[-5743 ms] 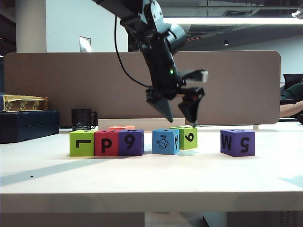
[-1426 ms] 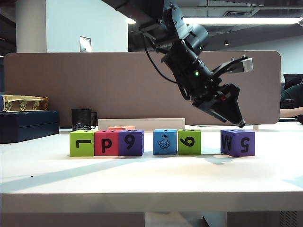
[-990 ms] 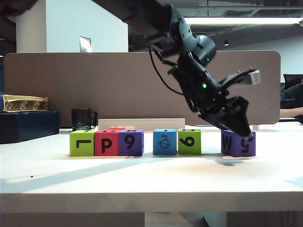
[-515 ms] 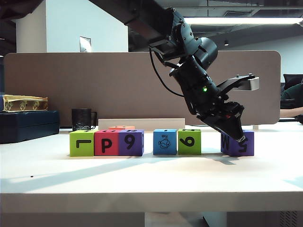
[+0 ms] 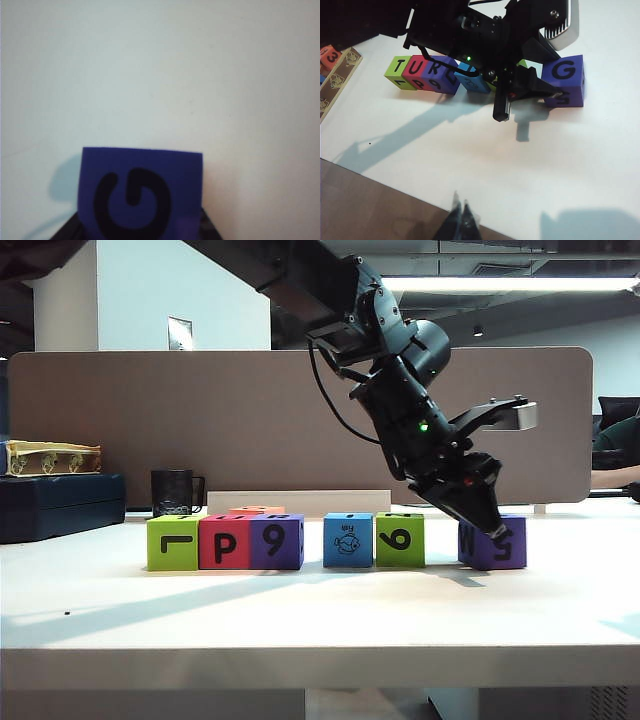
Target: Select the appropriate blocks from the scattered letter blocks on the table and arrange them in a row to spell out "TURING".
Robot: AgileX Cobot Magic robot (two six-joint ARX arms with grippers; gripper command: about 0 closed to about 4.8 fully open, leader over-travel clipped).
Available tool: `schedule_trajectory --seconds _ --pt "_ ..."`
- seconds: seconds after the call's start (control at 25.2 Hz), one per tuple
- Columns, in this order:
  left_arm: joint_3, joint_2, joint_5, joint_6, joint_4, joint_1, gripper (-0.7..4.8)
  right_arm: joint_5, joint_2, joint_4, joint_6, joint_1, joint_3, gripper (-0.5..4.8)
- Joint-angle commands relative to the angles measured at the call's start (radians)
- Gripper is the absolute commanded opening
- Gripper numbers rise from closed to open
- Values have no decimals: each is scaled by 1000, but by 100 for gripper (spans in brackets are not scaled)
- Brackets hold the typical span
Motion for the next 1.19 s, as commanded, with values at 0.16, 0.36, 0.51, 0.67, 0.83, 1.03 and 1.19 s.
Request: schedule_trajectory --seconds 0.16,0.36,0.51,0.67,0.83,1.03,1.19 --pt "1 -26 -16 11 -56 25 174 -4 -1 9 -3 1 3 0" --pt "0 -32 -11 77 -113 31 174 -5 0 8 -3 1 2 0" --pt "0 -32 -14 91 -119 31 175 -5 -1 7 -3 1 2 0" --pt "0 -32 -30 91 -119 31 187 -5 0 -7 -3 1 2 0" --pt "0 -32 -51 91 -110 31 349 -4 0 -11 -3 1 2 0" --pt "0 -32 -66 91 -89 30 372 -4 0 -11 -3 1 2 0" --pt "3 -33 -67 90 -90 29 372 -4 0 -10 -3 1 2 0"
